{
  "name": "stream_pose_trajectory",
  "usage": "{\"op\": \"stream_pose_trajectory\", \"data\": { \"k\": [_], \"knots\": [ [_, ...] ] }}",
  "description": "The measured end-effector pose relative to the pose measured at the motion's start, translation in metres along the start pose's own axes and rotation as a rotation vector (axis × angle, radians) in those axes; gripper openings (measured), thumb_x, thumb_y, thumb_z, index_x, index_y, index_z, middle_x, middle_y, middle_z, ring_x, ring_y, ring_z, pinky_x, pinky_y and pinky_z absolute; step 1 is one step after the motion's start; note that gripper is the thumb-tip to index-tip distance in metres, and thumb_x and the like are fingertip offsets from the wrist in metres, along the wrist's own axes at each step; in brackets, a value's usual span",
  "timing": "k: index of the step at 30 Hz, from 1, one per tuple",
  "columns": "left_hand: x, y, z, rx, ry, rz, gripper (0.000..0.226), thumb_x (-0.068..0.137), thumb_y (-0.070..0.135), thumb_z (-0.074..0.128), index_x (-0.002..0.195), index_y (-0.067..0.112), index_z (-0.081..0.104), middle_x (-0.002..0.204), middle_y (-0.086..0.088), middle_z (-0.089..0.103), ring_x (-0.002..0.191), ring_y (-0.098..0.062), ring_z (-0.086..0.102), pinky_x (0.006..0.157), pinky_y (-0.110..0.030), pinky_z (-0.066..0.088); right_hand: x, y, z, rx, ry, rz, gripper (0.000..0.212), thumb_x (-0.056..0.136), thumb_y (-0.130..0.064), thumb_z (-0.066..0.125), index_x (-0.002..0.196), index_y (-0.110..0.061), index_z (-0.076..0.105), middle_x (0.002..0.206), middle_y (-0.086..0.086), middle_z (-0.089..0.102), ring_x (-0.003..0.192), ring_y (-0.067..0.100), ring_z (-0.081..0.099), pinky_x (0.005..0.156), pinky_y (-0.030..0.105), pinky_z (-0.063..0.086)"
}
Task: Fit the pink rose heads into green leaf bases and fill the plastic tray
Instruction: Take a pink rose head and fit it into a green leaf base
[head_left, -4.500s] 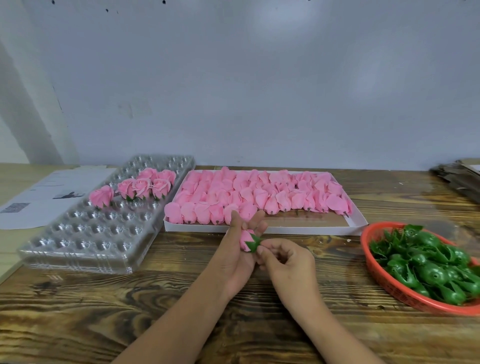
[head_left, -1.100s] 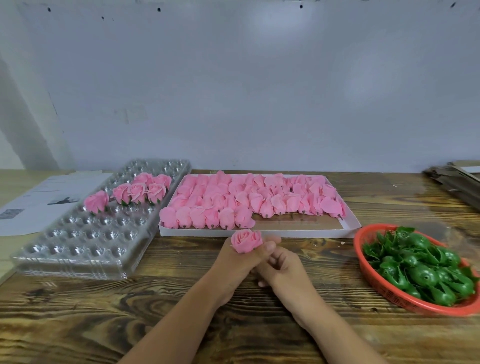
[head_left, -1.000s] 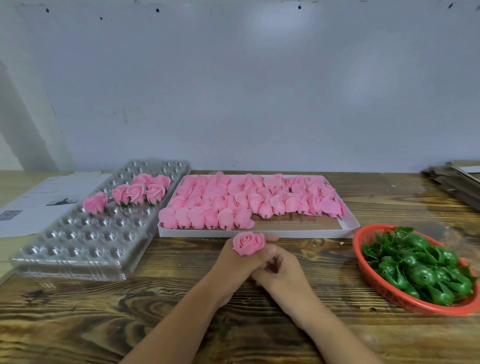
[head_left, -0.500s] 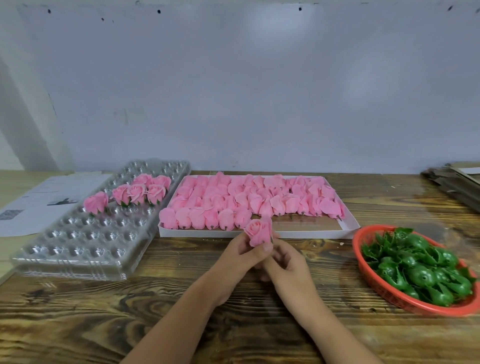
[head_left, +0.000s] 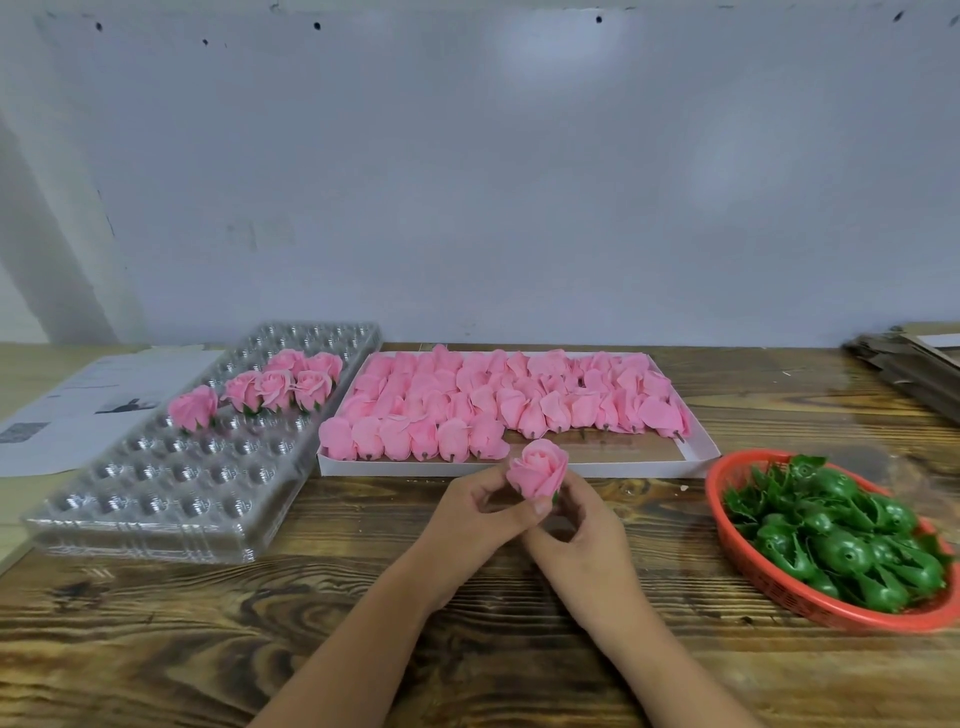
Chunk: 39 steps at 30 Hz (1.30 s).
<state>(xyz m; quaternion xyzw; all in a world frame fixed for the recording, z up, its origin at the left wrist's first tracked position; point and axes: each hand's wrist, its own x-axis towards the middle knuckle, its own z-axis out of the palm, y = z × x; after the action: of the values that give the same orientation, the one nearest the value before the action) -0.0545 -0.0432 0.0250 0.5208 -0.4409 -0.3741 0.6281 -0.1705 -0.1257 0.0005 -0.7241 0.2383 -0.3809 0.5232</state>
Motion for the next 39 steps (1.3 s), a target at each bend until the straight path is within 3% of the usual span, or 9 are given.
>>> {"op": "stream_pose_trajectory", "data": {
  "k": [5, 11, 13, 18, 23, 28, 31, 35, 39],
  "knots": [
    [-0.001, 0.002, 0.000, 0.022, 0.007, -0.021, 0.022, 0.094, 0.019, 0.073, 0.115, 0.024, 0.078, 0.114, 0.001, 0.077, 0.110, -0.010, 0.070, 0.089, -0.015, 0.051, 0.000, 0.003, -0.003, -0.228, 0.076, -0.094, 0.035, 0.077, -0.042, 0.067, 0.111, -0.036, 0.066, 0.091, -0.025, 0.070, 0.082, -0.001, 0.066, 0.070, 0.013, 0.050],
    [-0.001, 0.002, 0.000, 0.032, -0.009, -0.016, 0.025, 0.093, 0.023, 0.073, 0.117, 0.025, 0.077, 0.117, 0.002, 0.076, 0.114, -0.012, 0.069, 0.091, -0.016, 0.051, -0.002, 0.005, -0.005, -0.271, 0.095, -0.163, 0.035, 0.087, -0.017, 0.070, 0.115, -0.037, 0.066, 0.095, -0.043, 0.064, 0.084, -0.016, 0.062, 0.067, -0.001, 0.040],
    [-0.001, 0.003, 0.000, 0.046, -0.009, -0.015, 0.026, 0.094, 0.024, 0.072, 0.119, 0.027, 0.075, 0.119, 0.003, 0.075, 0.116, -0.012, 0.068, 0.092, -0.016, 0.051, -0.002, 0.002, -0.004, -0.231, 0.080, -0.150, 0.035, 0.089, -0.018, 0.068, 0.114, -0.043, 0.063, 0.098, -0.040, 0.065, 0.087, -0.014, 0.063, 0.069, 0.000, 0.041],
    [0.001, 0.001, -0.002, 0.087, 0.040, -0.008, 0.024, 0.096, 0.021, 0.071, 0.118, 0.029, 0.076, 0.118, 0.003, 0.076, 0.116, -0.016, 0.068, 0.094, -0.024, 0.055, 0.001, 0.004, -0.003, -0.103, -0.022, -0.053, 0.035, 0.094, -0.020, 0.062, 0.125, -0.035, 0.062, 0.105, -0.026, 0.070, 0.092, -0.005, 0.067, 0.077, 0.009, 0.048],
    [0.001, 0.000, -0.003, 0.173, 0.049, 0.018, 0.026, 0.092, 0.020, 0.075, 0.115, 0.033, 0.077, 0.116, 0.007, 0.076, 0.113, -0.011, 0.069, 0.094, -0.024, 0.054, 0.001, 0.008, -0.003, -0.152, -0.003, -0.045, 0.044, 0.089, -0.013, 0.066, 0.130, -0.029, 0.060, 0.106, -0.028, 0.068, 0.092, -0.006, 0.066, 0.077, 0.010, 0.050],
    [0.003, -0.003, -0.005, 0.254, 0.076, 0.031, 0.031, 0.088, 0.022, 0.080, 0.116, 0.035, 0.076, 0.117, 0.012, 0.075, 0.114, -0.007, 0.067, 0.097, -0.026, 0.052, 0.002, 0.011, -0.003, -0.172, -0.034, -0.012, 0.035, 0.091, -0.015, 0.064, 0.123, -0.026, 0.065, 0.100, -0.032, 0.068, 0.090, -0.005, 0.066, 0.072, 0.008, 0.048],
    [0.003, -0.001, -0.003, 0.206, 0.124, 0.039, 0.047, 0.076, 0.042, 0.084, 0.120, 0.043, 0.068, 0.122, 0.017, 0.071, 0.117, -0.002, 0.064, 0.092, -0.020, 0.054, 0.002, 0.006, -0.003, -0.111, -0.085, 0.001, 0.035, 0.093, -0.014, 0.062, 0.124, -0.030, 0.061, 0.106, -0.027, 0.068, 0.099, -0.004, 0.065, 0.079, 0.011, 0.049],
    [0.000, 0.002, -0.002, 0.030, 0.207, 0.055, 0.072, 0.067, 0.071, 0.078, 0.125, 0.029, 0.069, 0.114, 0.009, 0.074, 0.103, -0.008, 0.071, 0.080, -0.026, 0.059, -0.001, 0.003, -0.001, -0.113, -0.197, 0.026, 0.030, 0.092, -0.009, 0.060, 0.116, -0.027, 0.059, 0.094, -0.006, 0.069, 0.086, 0.008, 0.064, 0.085, 0.035, 0.053],
    [-0.001, 0.005, 0.001, 0.039, 0.190, 0.070, 0.044, 0.078, 0.058, 0.074, 0.116, 0.035, 0.075, 0.116, 0.006, 0.074, 0.106, -0.009, 0.070, 0.081, -0.020, 0.056, -0.001, 0.000, 0.000, -0.083, -0.226, 0.043, 0.035, 0.088, -0.005, 0.059, 0.116, -0.027, 0.059, 0.091, -0.004, 0.068, 0.083, 0.011, 0.063, 0.083, 0.036, 0.052]
  ]
}}
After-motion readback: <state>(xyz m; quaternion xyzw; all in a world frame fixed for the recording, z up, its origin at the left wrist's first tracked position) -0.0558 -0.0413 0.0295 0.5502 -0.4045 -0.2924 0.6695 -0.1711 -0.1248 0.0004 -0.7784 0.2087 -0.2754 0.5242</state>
